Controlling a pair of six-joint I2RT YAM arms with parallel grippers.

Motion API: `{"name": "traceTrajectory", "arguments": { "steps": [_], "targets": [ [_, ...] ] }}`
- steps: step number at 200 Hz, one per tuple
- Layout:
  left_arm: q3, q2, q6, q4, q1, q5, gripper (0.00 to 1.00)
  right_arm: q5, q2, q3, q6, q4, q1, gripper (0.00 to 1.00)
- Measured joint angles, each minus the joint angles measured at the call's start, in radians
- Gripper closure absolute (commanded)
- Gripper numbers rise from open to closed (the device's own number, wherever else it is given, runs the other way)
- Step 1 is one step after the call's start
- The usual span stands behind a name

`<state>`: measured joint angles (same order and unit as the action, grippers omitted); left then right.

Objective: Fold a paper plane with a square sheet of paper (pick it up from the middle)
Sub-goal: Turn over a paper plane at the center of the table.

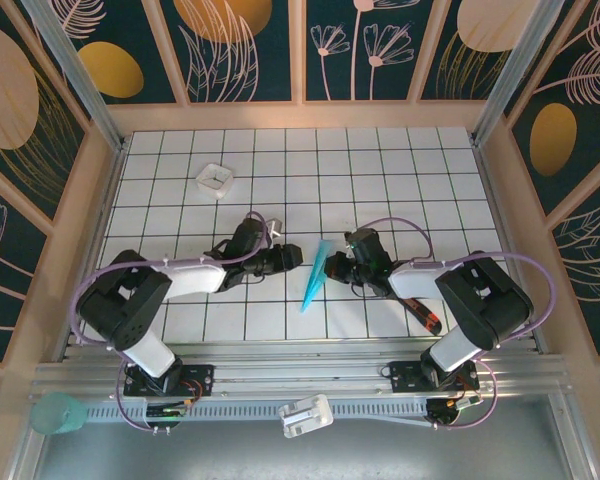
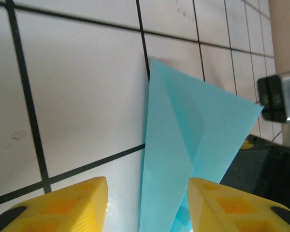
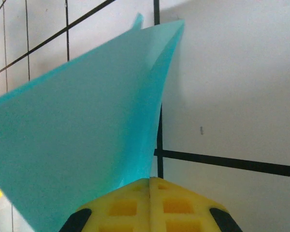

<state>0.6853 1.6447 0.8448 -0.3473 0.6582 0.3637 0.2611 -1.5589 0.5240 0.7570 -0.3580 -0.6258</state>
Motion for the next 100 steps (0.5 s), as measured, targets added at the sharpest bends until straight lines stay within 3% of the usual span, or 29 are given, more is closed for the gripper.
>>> {"name": "traceTrajectory", "arguments": {
  "steps": [51,100],
  "targets": [
    [0.058,0.057,-0.016,0.007,0.024,0.071,0.48,0.003,0.0,0.0,0.0,-0.01,0.002,1.0],
    [0.121,0.117,-0.053,0.042,0.035,0.062,0.55,0.003,0.0,0.0,0.0,-0.01,0.003,1.0]
  ]
}}
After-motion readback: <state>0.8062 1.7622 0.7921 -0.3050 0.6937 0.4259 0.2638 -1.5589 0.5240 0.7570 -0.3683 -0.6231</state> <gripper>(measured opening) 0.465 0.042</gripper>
